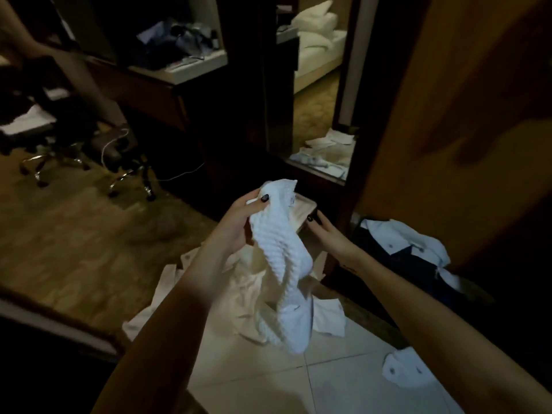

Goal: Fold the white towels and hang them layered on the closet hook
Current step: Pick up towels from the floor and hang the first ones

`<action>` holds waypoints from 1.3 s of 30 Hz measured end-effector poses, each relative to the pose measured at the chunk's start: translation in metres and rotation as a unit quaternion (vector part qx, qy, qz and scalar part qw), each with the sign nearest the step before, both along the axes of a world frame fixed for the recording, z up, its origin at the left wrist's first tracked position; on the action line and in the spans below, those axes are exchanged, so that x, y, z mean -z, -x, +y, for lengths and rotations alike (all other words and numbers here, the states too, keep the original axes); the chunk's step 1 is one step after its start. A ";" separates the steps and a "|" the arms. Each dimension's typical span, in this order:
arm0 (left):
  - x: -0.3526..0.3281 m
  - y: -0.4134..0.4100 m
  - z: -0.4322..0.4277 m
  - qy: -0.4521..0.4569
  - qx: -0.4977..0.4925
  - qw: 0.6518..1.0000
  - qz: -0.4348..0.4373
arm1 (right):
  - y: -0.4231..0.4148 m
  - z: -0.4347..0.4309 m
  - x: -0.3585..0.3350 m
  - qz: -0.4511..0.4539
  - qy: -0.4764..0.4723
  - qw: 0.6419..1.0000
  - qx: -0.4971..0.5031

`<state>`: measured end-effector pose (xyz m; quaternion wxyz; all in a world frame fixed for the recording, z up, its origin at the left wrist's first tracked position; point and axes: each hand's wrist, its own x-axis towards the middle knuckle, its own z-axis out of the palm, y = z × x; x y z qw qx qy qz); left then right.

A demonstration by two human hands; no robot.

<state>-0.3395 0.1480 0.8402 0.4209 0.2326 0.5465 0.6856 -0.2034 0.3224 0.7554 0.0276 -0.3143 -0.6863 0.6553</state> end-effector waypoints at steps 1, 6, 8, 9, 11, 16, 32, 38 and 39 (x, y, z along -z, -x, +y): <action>-0.005 -0.008 0.012 0.007 0.016 1.000 -0.001 | -0.010 0.010 -0.004 0.012 0.010 1.000 0.020; -0.020 -0.061 0.074 -0.020 0.124 0.992 -0.014 | -0.064 0.069 -0.029 0.093 0.123 0.987 0.048; -0.027 -0.086 0.100 -0.033 0.152 0.988 0.000 | -0.089 0.090 -0.043 0.089 0.108 0.990 0.035; -0.030 -0.096 0.113 -0.039 0.165 0.986 0.006 | -0.101 0.099 -0.050 0.070 0.097 0.992 0.039; -0.033 -0.116 0.134 -0.043 0.165 0.985 0.006 | -0.129 0.116 -0.062 0.030 0.082 0.995 0.054; -0.014 -0.151 0.177 -0.033 0.129 0.991 -0.008 | -0.195 0.167 -0.076 0.061 0.173 0.983 -0.002; 0.001 -0.224 0.276 0.048 0.223 0.965 0.132 | -0.306 0.247 -0.083 0.107 -0.037 0.985 0.130; -0.005 -0.255 0.316 0.050 0.276 0.924 0.258 | -0.279 0.244 -0.111 0.122 -0.148 0.976 0.106; -0.004 -0.260 0.321 0.059 0.286 0.916 0.274 | -0.278 0.244 -0.112 0.108 -0.170 0.975 0.099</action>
